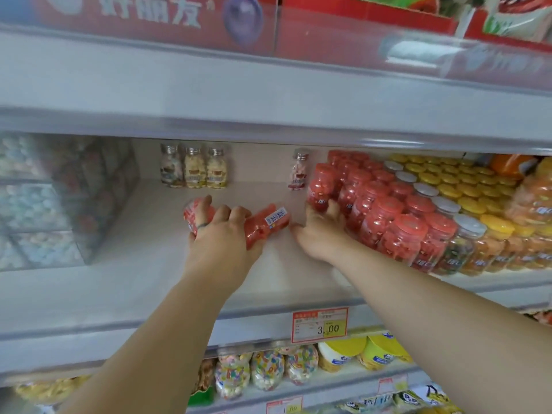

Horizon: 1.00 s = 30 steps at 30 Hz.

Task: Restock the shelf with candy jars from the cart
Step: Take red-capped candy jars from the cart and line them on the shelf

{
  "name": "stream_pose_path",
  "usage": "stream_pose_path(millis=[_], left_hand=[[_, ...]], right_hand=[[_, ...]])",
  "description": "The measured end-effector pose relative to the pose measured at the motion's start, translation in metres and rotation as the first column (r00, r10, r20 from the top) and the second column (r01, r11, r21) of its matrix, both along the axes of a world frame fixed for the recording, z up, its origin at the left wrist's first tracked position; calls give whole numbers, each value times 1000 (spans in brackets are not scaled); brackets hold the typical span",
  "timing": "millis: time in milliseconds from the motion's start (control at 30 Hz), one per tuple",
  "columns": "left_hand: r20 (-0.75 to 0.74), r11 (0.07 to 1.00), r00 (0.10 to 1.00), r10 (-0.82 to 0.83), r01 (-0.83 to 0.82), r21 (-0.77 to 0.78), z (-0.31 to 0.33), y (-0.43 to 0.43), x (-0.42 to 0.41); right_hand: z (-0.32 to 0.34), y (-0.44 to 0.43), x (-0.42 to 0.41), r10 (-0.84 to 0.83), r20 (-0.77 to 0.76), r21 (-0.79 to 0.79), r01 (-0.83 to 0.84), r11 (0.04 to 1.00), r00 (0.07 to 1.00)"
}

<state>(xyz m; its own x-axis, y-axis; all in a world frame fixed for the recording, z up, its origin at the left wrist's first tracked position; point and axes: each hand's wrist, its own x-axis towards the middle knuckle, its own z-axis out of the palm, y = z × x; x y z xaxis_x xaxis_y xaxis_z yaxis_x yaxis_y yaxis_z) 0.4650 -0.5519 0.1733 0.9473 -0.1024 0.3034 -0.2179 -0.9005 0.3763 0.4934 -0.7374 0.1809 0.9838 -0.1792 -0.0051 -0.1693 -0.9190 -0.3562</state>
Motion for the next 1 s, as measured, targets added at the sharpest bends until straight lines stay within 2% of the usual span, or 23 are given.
stream_pose_path(millis=[500, 1000], left_hand=[[-23, 999, 1000, 16, -15, 40, 8, -3, -7], [-45, 999, 999, 22, -20, 27, 11, -3, -11]], right_hand=[[-4, -1, 58, -52, 56, 25, 51, 998, 997], [-7, -3, 73, -45, 102, 28, 42, 999, 994]])
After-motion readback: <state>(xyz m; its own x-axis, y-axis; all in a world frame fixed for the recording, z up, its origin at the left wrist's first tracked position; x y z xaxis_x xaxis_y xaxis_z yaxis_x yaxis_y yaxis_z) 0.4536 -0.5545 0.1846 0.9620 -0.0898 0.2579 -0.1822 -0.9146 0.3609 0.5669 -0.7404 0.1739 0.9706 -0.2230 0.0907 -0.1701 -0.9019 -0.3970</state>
